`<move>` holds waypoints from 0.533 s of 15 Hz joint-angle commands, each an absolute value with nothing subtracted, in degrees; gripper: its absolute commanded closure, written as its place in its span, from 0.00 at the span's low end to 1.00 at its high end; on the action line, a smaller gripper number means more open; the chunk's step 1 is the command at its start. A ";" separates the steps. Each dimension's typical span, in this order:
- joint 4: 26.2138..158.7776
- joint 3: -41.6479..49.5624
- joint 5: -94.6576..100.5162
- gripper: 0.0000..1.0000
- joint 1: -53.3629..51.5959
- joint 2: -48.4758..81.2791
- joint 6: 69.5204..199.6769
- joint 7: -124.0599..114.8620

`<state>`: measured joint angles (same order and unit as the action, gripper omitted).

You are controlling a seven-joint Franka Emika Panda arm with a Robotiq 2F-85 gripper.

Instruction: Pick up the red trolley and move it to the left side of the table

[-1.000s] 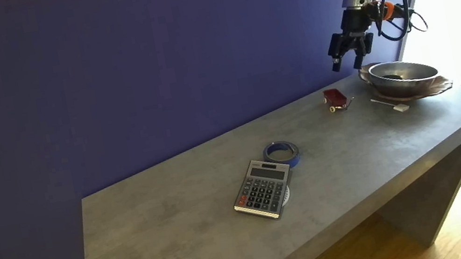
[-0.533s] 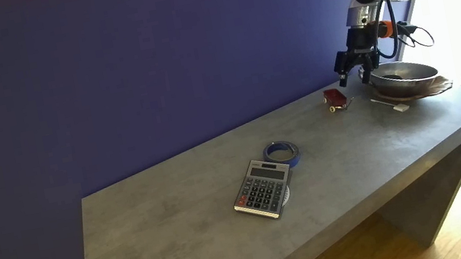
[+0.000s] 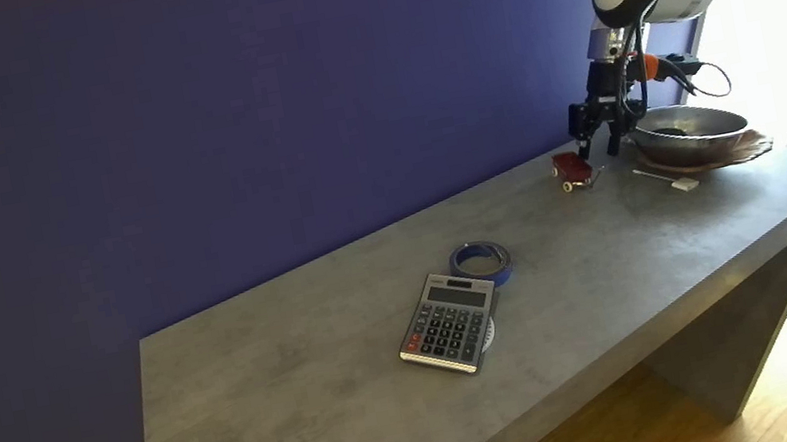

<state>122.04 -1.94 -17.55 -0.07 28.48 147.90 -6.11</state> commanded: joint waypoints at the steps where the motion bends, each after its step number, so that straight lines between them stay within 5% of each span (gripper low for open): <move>1: 118.85 -1.83 -17.35 0.39 -0.10 30.87 147.61 -9.15; 5: 117.22 -1.66 -17.27 0.70 -0.23 32.37 146.82 -11.17; 8: 116.45 -1.93 -17.50 0.80 0.00 33.24 146.53 -11.39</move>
